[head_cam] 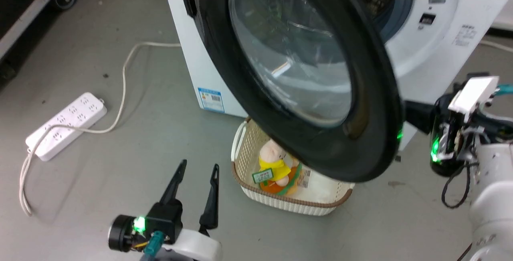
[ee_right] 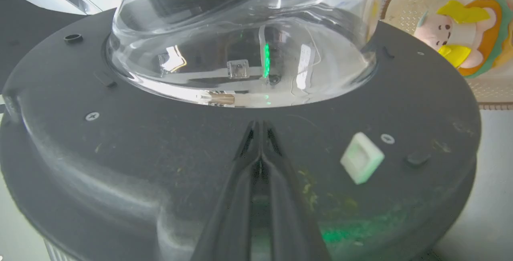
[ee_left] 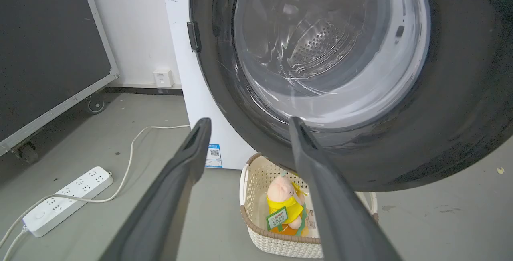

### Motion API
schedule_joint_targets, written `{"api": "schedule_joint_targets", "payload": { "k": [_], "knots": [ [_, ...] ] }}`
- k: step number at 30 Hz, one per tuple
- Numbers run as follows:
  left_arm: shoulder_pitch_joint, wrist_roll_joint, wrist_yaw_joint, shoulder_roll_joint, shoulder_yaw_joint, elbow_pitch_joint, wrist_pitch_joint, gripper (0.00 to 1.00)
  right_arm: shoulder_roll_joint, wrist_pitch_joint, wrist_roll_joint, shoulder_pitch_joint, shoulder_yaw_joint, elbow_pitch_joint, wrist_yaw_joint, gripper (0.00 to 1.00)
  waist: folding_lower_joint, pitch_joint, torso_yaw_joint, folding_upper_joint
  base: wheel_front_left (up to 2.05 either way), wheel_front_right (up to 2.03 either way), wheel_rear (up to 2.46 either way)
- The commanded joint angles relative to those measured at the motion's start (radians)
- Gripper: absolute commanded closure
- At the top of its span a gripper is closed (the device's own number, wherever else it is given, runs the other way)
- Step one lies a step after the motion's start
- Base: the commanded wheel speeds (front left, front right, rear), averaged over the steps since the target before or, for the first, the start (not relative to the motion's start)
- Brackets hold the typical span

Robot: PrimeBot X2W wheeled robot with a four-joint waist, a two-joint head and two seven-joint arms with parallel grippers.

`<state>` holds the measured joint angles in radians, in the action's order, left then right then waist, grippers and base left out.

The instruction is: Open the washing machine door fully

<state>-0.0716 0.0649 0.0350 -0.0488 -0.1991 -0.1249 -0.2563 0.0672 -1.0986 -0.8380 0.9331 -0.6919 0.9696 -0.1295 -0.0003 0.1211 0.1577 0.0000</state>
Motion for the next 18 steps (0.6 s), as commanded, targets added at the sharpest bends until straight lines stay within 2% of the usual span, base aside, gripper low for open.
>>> {"api": "schedule_joint_targets", "payload": {
  "k": [1, 4, 11, 12, 13, 16, 17, 18],
  "knots": [
    [0.015, 0.001, -0.002, -0.001, -0.007, -0.002, -0.006, 0.0, -0.009, -0.026, -0.019, -0.042, 0.015, -0.034, -0.001, 1.0, 0.0003, -0.021, 0.003, 0.0, 0.0, 0.0, 0.0],
    [0.026, 0.001, -0.005, -0.001, -0.018, -0.007, -0.006, 0.0, -0.016, -0.087, -0.081, -0.095, 0.056, -0.075, -0.001, 1.0, 0.0003, -0.04, 0.014, 0.0, 0.0, 0.0, 0.0],
    [0.039, 0.008, -0.005, -0.001, -0.033, -0.013, -0.006, 0.0, -0.017, -0.114, -0.357, -0.194, 0.333, -0.088, -0.001, 1.0, 0.0003, -0.07, 0.04, 0.0, 0.0, 0.0, 0.0],
    [0.039, 0.008, -0.005, -0.001, -0.033, -0.013, -0.006, 0.0, -0.017, -0.114, -0.357, -0.194, 0.333, -0.088, -0.001, 1.0, 0.0003, -0.07, 0.04, 0.0, 0.0, 0.0, 0.0],
    [0.042, 0.008, -0.005, -0.001, -0.036, -0.015, -0.006, 0.0, -0.017, -0.102, -0.447, -0.229, 0.435, -0.107, -0.001, 1.0, 0.0003, -0.076, 0.047, 0.0, 0.0, 0.0, 0.0],
    [0.045, 0.007, -0.005, -0.001, -0.035, -0.016, -0.006, 0.0, -0.017, -0.061, -0.578, -0.289, 0.597, -0.157, -0.001, 1.0, 0.0003, -0.082, 0.059, 0.0, 0.0, 0.0, 0.0],
    [0.045, 0.007, -0.005, -0.001, -0.035, -0.016, -0.006, 0.0, -0.017, -0.061, -0.578, -0.289, 0.597, -0.157, -0.001, 1.0, 0.0003, -0.082, 0.059, 0.0, 0.0, 0.0, 0.0],
    [0.048, 0.006, -0.005, -0.001, -0.034, -0.017, -0.006, 0.0, -0.017, -0.019, -0.66, -0.33, 0.705, -0.201, -0.001, 1.0, 0.0003, -0.085, 0.066, 0.0, 0.0, 0.0, 0.0]
  ]
}}
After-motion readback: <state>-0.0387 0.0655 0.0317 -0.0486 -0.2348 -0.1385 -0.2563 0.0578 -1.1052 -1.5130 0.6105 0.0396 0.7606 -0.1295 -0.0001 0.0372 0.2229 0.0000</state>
